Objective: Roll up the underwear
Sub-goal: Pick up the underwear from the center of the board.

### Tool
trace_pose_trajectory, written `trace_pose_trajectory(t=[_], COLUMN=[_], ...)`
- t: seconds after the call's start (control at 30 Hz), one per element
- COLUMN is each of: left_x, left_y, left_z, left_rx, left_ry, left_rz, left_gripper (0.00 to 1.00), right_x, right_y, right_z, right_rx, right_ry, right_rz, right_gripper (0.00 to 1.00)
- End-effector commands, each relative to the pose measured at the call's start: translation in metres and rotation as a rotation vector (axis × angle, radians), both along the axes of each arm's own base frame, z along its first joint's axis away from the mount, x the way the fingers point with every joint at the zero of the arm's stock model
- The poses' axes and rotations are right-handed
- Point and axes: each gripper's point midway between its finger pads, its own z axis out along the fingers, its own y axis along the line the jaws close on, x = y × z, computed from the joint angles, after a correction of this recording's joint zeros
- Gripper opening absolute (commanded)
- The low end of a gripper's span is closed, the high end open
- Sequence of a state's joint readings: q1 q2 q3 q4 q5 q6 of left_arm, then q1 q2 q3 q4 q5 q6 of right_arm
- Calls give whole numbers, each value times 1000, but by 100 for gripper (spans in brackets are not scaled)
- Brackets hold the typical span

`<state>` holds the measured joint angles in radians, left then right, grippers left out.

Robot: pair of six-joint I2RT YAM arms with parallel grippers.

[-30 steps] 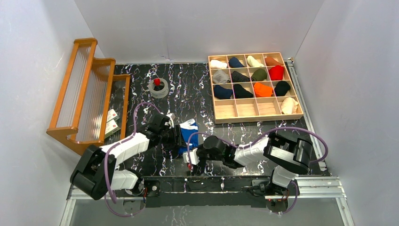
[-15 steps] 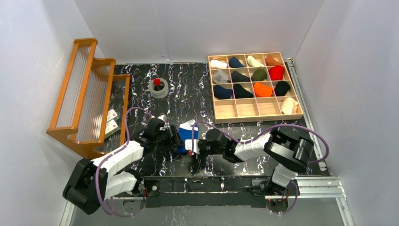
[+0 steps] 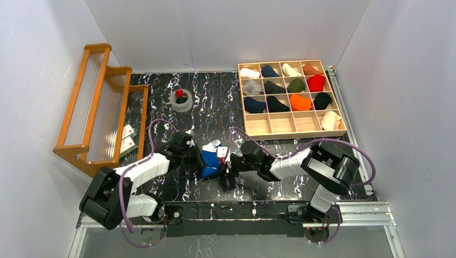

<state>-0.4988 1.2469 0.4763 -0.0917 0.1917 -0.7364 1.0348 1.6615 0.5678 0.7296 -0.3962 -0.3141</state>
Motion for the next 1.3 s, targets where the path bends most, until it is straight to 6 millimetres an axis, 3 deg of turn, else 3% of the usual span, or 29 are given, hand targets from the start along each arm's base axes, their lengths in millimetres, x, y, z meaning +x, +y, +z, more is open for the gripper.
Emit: trace_pose_trajectory(t=[0.0, 0.17, 0.3, 0.47, 0.7, 1.07, 1.27], left_x=[-42, -39, -28, -9, 5, -2, -11], left_y=[36, 33, 32, 39, 50, 29, 11], left_z=[-32, -29, -18, 7, 30, 57, 55], left_rx=[193, 186, 176, 190, 185, -65, -160], left_ry=[180, 185, 140, 41, -72, -268, -243], left_rz=[-31, -29, 12, 99, 199, 151, 81], left_gripper=[17, 15, 22, 45, 56, 59, 61], right_x=[-14, -17, -19, -17, -6, 4, 11], right_y=[0, 1, -3, -7, -7, -21, -22], right_z=[2, 3, -1, -5, -29, -57, -60], right_rx=[43, 44, 21, -5, -151, -286, -355], right_ry=[157, 325, 500, 733, 1019, 1279, 1355], right_rz=[17, -14, -20, -43, -160, -318, -387], right_gripper=[5, 7, 4, 1, 1, 1, 1])
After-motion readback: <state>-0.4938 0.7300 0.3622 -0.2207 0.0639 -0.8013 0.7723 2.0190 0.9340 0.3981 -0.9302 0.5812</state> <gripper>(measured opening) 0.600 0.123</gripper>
